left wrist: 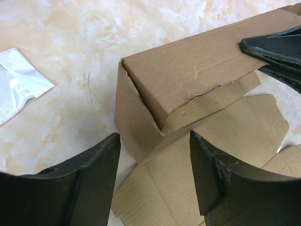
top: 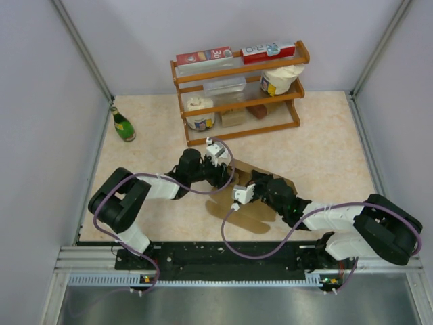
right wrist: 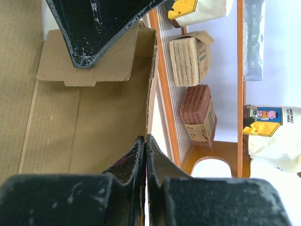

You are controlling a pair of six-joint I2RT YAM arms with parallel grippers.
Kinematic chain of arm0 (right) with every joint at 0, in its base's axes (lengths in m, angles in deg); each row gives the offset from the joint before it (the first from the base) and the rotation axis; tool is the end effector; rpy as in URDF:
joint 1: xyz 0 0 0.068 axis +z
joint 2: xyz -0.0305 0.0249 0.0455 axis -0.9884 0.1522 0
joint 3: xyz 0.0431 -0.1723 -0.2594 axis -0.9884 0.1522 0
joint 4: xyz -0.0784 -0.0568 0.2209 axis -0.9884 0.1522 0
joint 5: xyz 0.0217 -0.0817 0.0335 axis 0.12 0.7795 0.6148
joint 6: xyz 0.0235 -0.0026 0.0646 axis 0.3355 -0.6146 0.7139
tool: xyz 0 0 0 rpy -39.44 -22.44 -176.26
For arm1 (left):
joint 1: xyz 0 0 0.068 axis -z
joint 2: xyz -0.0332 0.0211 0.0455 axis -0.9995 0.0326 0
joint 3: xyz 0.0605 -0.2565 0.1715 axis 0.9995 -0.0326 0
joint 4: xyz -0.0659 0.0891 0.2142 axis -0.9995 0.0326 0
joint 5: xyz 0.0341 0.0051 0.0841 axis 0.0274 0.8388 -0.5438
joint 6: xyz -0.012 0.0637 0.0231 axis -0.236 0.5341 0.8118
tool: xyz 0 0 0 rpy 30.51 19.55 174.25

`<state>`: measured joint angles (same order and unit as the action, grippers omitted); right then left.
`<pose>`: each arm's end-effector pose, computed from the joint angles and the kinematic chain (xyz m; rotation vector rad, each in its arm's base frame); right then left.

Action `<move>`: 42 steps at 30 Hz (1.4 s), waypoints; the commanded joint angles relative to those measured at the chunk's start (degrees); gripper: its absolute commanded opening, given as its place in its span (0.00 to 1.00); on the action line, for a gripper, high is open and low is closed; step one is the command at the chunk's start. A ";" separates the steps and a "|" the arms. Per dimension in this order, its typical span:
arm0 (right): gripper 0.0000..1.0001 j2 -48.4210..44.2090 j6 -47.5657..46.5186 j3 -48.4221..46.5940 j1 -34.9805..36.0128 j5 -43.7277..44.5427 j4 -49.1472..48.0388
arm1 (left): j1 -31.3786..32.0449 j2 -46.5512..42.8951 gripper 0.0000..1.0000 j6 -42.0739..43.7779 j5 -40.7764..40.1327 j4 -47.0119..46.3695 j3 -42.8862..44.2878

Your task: Fold the paper box

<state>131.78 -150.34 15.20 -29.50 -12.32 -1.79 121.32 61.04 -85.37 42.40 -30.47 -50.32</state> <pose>0.1555 0.1774 0.2222 -1.5119 1.1181 -0.3657 0.2598 -0.2010 0.2104 0.7471 1.9230 -0.9464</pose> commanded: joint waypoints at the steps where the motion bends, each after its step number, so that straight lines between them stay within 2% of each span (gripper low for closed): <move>1: 0.00 0.75 1.21 -0.73 1.43 -1.24 0.65 | 0.47 -0.19 0.65 1.52 -1.71 -3.84 1.26; 9: 0.15 0.40 1.12 -0.20 2.04 -0.89 0.30 | 1.00 0.07 0.66 1.70 -2.94 -4.11 0.91; 20: 0.26 -0.04 1.91 -0.20 2.57 -1.24 0.21 | 2.14 0.16 0.66 1.70 -5.92 -4.19 0.12; 32: 0.27 -2.50 4.46 0.33 2.83 -2.82 1.88 | 3.20 -0.28 0.66 1.08 -11.20 -5.42 -2.25; 42: 0.23 -2.59 5.95 -0.02 2.92 -4.49 3.46 | 3.37 -0.80 0.66 0.73 -13.13 -6.65 -3.05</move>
<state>130.49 -146.40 15.22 -27.53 -14.96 1.64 124.51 61.17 -84.37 30.60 -33.13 -52.92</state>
